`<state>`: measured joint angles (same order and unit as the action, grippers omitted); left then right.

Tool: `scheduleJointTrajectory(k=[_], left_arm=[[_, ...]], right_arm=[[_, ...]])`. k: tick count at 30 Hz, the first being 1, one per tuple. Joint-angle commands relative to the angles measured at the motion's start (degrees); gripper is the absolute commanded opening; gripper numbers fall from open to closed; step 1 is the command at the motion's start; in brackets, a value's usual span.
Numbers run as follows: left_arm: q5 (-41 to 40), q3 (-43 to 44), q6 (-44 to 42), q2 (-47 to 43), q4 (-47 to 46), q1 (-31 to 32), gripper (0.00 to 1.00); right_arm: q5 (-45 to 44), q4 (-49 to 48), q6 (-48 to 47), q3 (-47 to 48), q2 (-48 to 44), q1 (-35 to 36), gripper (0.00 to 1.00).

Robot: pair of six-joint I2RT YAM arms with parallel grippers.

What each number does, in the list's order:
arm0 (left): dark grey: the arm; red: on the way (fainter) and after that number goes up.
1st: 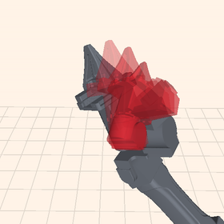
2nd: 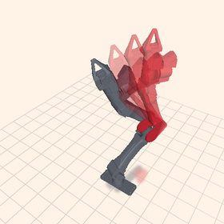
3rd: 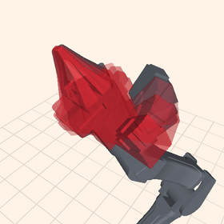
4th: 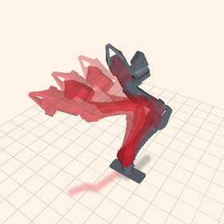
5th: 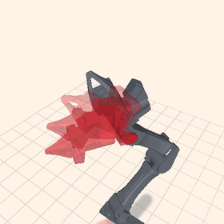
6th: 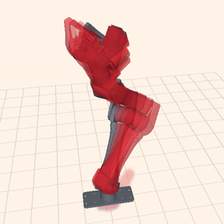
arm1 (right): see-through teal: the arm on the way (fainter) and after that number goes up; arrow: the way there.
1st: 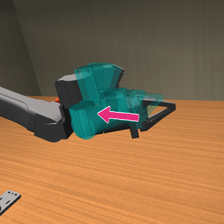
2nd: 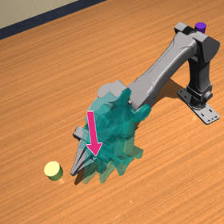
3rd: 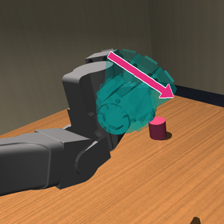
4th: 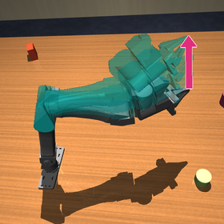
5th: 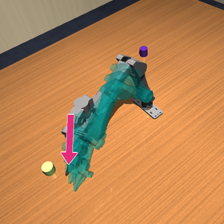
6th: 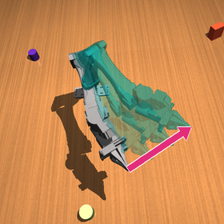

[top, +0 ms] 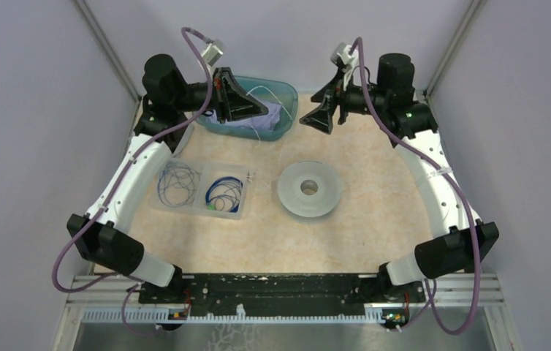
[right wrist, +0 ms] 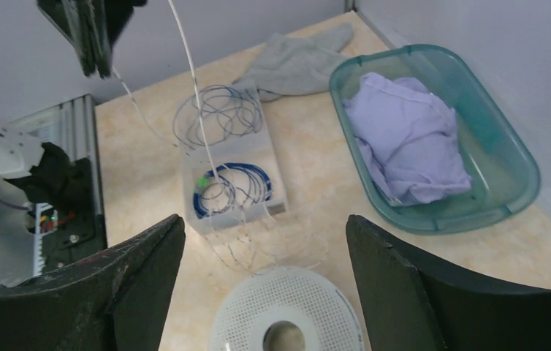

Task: Wrap the cables
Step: Adjust the cable.

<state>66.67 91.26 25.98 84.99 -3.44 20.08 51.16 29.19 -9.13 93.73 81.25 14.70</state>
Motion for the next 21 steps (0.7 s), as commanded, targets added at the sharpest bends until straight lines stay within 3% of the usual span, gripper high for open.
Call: scheduleJointTrajectory(k=[1,6,8,11,14,18,21], left_arm=[[0.5,1.6,3.9,1.7,-5.2,1.8,0.00],[1.2,2.1,3.7,2.8,-5.3,3.9,0.00],[1.0,1.8,3.6,3.1,-5.3,4.3,0.00],[0.6,1.2,3.6,3.3,-5.6,4.5,0.00],[0.5,0.8,3.2,3.4,-5.5,4.5,0.00],[-1.2,-0.5,-0.6,2.8,-3.0,4.4,0.01],[-3.6,-0.8,-6.7,2.6,1.5,4.2,0.14]], right_arm=[[7.9,-6.0,4.3,3.9,2.6,2.2,0.82],[4.6,-5.1,1.0,4.3,4.5,6.4,0.79],[5.0,-4.8,0.8,4.5,5.3,7.1,0.68],[6.0,-4.9,1.0,4.6,5.7,7.5,0.43],[3.5,-3.6,0.8,5.6,5.5,7.4,0.00],[-4.9,-0.3,-0.3,9.5,3.7,6.9,0.00],[-6.4,1.3,2.6,14.7,3.2,4.4,0.00]])
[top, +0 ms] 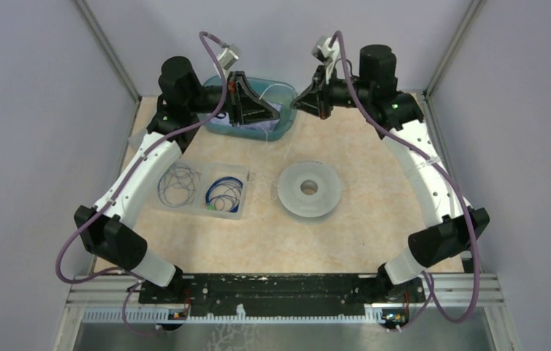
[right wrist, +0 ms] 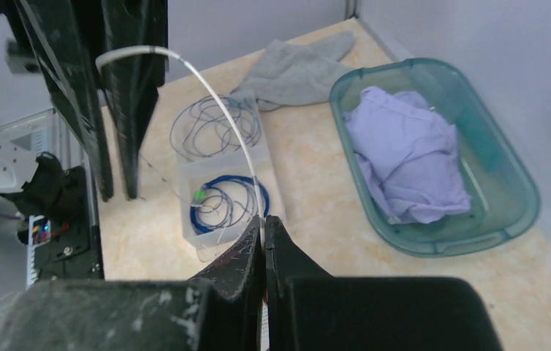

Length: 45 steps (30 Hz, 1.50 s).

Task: Wrap the cables
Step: Adjust the cable.

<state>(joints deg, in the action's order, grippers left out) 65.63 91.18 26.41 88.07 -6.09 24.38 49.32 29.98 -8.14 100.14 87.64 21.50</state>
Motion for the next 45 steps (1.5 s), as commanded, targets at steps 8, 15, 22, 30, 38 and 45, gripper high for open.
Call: scheduleJointTrajectory(k=[8,15,22,30,38,45], left_arm=[[-6.0,-6.6,-21.6,-2.3,10.2,-1.6,0.76],[-7.3,-11.7,-33.8,-1.9,15.3,-0.8,0.90],[-16.5,-17.4,-43.9,0.6,16.4,5.0,0.89],[-21.3,-21.1,-51.1,5.5,10.0,7.8,0.88],[-13.6,-22.1,-56.0,9.2,9.2,10.2,0.94],[-19.0,-18.3,-56.0,14.5,6.4,13.6,0.91]], right_arm=[[1.4,-1.1,14.5,19.4,-3.4,-10.3,0.00],[-3.6,1.9,17.7,29.5,-1.9,-11.6,0.00],[-6.5,3.4,18.2,32.8,-1.4,-11.9,0.00],[-7.8,4.0,17.1,32.0,-2.1,-12.1,0.00],[-9.2,4.3,16.1,30.3,-2.9,-12.4,0.00],[-9.2,4.0,16.1,28.7,-3.6,-12.4,0.00]])
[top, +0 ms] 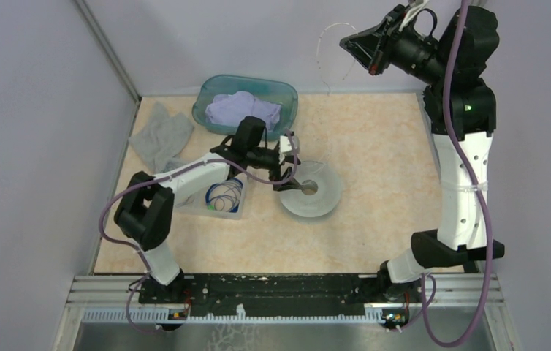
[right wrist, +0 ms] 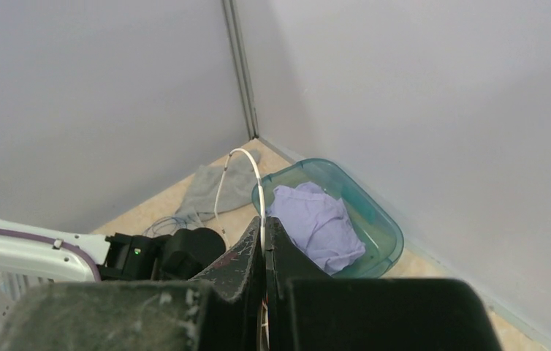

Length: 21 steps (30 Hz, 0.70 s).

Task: Wrap the cables
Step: Adjust the cable.

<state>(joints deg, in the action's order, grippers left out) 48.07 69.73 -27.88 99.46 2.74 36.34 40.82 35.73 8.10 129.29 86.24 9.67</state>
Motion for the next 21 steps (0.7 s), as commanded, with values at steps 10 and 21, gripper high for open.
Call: scheduleJointTrajectory(k=[10,21], left_arm=[[-6.6,9.5,1.2,9.0,-3.5,4.3,0.63],[-5.3,11.7,3.1,9.2,-1.1,4.5,0.06]], right_arm=[[-1.2,-1.6,-1.1,-3.2,-3.4,-0.7,0.00],[-5.0,-0.9,-2.7,-6.1,-4.8,-1.8,0.00]])
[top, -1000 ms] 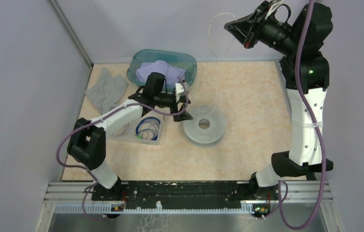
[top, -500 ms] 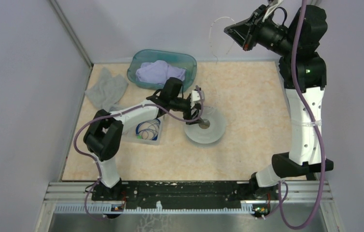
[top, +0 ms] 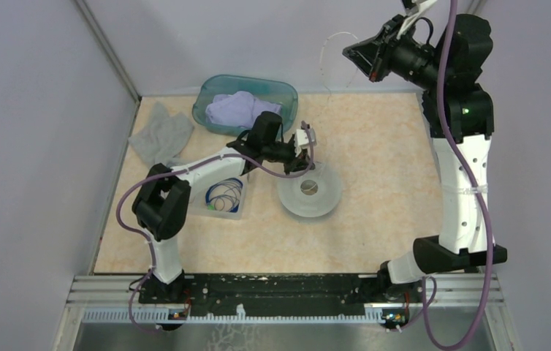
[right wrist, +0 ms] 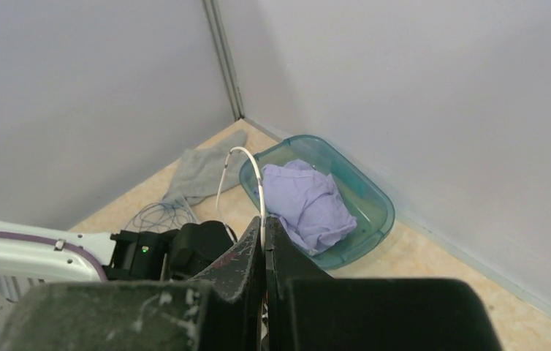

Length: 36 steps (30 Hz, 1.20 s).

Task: Wrap the cables
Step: Adjust the cable.

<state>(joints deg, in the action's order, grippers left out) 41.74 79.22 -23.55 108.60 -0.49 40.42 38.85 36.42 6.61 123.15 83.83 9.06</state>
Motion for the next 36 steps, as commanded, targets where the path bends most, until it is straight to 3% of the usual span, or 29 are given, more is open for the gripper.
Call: scheduleJointTrajectory(k=[1,7,12,24,29,36], left_arm=[[1.0,2.4,-2.5,-0.7,3.8,0.3,0.01],[2.7,2.1,-13.0,-7.7,14.8,-0.1,0.00],[5.4,4.3,-15.3,-13.8,23.5,-2.3,0.00],[8.5,3.6,-19.7,-24.0,36.8,-15.8,0.00],[14.2,3.5,-14.8,-28.3,36.2,-23.6,0.00],[29.5,6.0,3.7,-29.4,25.7,-27.8,0.00]], right_arm=[[-4.3,-1.4,-1.4,0.0,-2.5,-1.5,0.00],[-10.6,-1.2,-1.3,0.4,-2.7,-5.7,0.00],[-19.2,-0.2,-4.7,0.5,-2.6,-7.5,0.00],[-29.1,3.4,-14.3,-0.1,-2.9,-7.5,0.00],[-38.7,1.1,-21.4,-6.3,-4.9,-7.6,0.00],[-48.9,-2.4,-28.7,-15.2,-5.8,-7.7,0.00]])
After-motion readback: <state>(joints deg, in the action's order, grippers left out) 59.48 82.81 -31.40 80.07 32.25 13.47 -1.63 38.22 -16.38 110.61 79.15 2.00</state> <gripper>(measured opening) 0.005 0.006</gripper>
